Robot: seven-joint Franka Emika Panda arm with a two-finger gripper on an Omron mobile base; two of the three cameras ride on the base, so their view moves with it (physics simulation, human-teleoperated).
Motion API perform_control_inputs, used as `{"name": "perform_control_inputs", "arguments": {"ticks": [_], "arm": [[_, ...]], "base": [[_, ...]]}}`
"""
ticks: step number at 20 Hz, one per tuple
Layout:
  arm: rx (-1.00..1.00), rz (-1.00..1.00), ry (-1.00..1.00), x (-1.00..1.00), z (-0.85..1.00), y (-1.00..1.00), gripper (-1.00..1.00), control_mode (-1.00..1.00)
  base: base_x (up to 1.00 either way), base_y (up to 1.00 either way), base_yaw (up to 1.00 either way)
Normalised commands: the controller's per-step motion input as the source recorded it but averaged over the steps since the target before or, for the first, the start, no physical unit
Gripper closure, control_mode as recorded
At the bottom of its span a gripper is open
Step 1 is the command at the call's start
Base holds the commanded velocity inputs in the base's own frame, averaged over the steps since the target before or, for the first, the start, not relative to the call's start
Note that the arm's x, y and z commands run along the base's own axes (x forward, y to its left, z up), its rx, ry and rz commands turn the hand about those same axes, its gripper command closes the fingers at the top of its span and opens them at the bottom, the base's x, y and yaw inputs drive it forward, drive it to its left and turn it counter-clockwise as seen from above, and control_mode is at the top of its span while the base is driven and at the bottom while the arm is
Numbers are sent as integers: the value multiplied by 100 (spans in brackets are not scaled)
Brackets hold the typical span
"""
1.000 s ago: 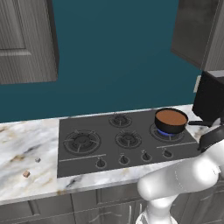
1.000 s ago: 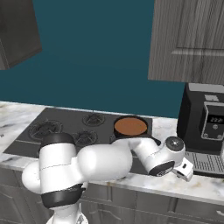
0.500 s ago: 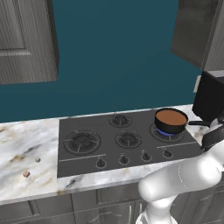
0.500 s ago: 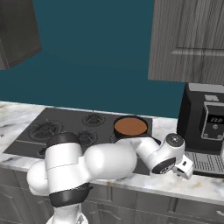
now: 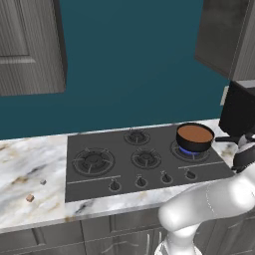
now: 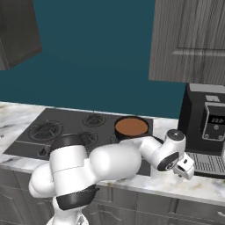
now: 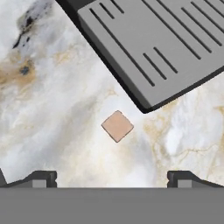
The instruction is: Pick up the sugar cube(s) and place them in the saucepan with hot chocolate.
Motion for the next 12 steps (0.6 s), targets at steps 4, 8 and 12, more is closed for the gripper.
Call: {"name": "perform_control_inputs", "arguments": {"ticks": [4,8,12], "arm": [[3,-5,-1,0,-7,-3,-100,-100],[4,-2,-2,-5,-16,-4,-100,-100],[1,0,-10,-2,-11,0,-100,-100]], "base": [[0,0,0],[0,0,0],[0,0,0]]}}
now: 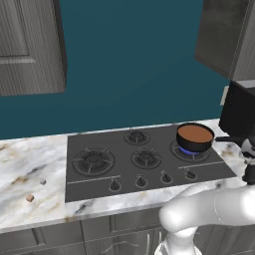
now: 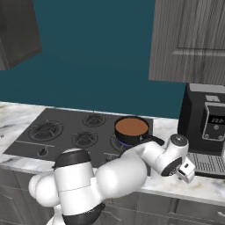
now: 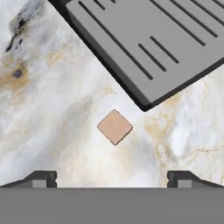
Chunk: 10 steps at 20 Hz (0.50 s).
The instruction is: Pick up the sugar cube(s) and place them in the saucepan with hot chocolate.
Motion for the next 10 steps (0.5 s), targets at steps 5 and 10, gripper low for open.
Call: {"name": "perform_control_inputs", "arguments": {"ticks": [5,10], "arm": [[0,0,-15,0,-4,0,-100,-100],[0,0,-8,0,0,0,-100,-100]], "base": [[0,0,0],[0,0,0]]}}
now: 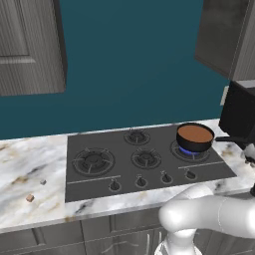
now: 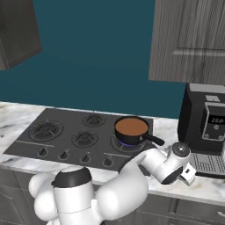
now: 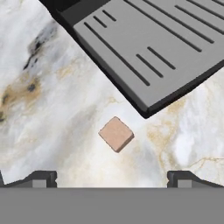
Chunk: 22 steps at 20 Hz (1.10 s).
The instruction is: Pick up the sugar cube(s) and place them in the saucepan with hot chocolate.
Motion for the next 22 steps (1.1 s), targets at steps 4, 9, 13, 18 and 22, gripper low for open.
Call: {"name": "perform_control_inputs", "arguments": {"ticks": [4,9,13,18,22], "arm": [[0,0,0,3,0,0,-100,-100],[-1,0,0,6,0,0,-100,-100],[0,0,-2,9,-3,0,-100,-100],[-3,-1,-1,18,-9,0,-100,-100],[-3,-2,0,6,-9,0,-100,-100]], "base": [[0,0,0],[0,0,0],[0,0,0],[0,0,0],[0,0,0]]}}
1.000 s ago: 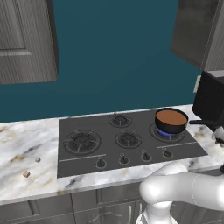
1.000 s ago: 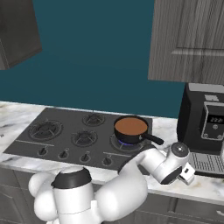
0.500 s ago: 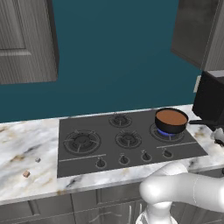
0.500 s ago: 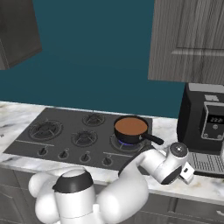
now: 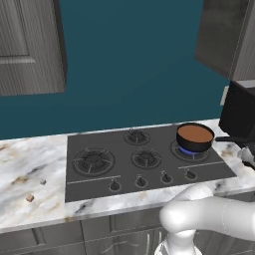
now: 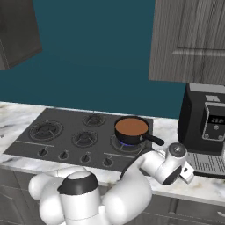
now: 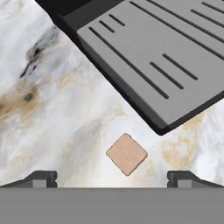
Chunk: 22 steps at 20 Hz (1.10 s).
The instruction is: Pick up the sugar cube(s) and place them in the saucepan with hot chocolate.
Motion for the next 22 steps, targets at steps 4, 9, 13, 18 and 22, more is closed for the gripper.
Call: {"name": "perform_control_inputs", "arguments": {"ticks": [4,9,13,18,22], "arm": [[-1,-3,0,0,-2,-1,-100,-100],[0,-5,0,0,0,-12,-100,-100],[0,-4,0,13,0,-16,-100,-100],[0,-3,0,7,-6,-5,-100,-100],[0,-3,1,1,-22,-3,-100,-100]], "base": [[0,0,0],[0,0,0],[0,0,0],[0,0,0],[0,0,0]]}}
